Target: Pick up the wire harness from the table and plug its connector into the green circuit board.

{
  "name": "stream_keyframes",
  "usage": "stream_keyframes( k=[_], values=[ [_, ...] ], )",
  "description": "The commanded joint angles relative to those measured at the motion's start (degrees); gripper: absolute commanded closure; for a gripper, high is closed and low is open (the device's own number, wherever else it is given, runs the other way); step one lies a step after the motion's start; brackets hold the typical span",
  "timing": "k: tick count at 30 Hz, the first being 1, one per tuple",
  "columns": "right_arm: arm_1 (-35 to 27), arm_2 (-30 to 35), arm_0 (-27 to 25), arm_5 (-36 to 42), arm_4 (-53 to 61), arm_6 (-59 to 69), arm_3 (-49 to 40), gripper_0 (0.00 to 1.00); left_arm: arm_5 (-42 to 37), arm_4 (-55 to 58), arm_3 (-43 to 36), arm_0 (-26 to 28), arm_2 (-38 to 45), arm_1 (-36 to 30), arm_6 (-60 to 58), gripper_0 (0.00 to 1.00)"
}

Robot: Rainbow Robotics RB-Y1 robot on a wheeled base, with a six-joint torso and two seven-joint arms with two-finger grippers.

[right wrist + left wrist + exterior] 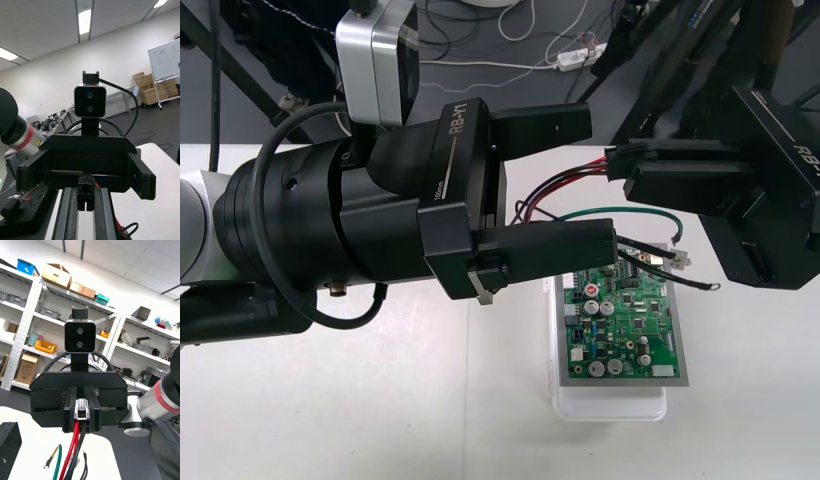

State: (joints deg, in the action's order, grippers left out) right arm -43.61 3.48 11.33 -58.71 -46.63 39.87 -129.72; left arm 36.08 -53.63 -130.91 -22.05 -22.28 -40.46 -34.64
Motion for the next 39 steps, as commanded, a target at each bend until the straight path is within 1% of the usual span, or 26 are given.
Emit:
stream_keyframes(
  k=[1,23,31,39],
  values=[
    [-1.6,2.1,1.8,-0.4,0.1,3.2,-1.9,1.0,-2.8,-0.8,-2.1,-0.4,-0.7,1.9,-3.9,0.0],
    [-1.6,2.1,1.8,-0.4,0.1,3.2,-1.9,1.0,-2.8,-0.7,-1.9,0.2,-0.7,2.8,-4.3,0.0],
    [-1.4,2.1,1.8,-0.4,0.1,3.2,-1.9,1.0,-2.8,-2.6,-2.0,1.0,-0.7,4.1,-4.6,0.0],
    [-1.1,2.1,1.8,-0.4,0.1,3.2,-1.9,1.0,-2.8,-3.1,-1.9,1.1,-0.7,4.0,-4.9,0.0]
  ],
)
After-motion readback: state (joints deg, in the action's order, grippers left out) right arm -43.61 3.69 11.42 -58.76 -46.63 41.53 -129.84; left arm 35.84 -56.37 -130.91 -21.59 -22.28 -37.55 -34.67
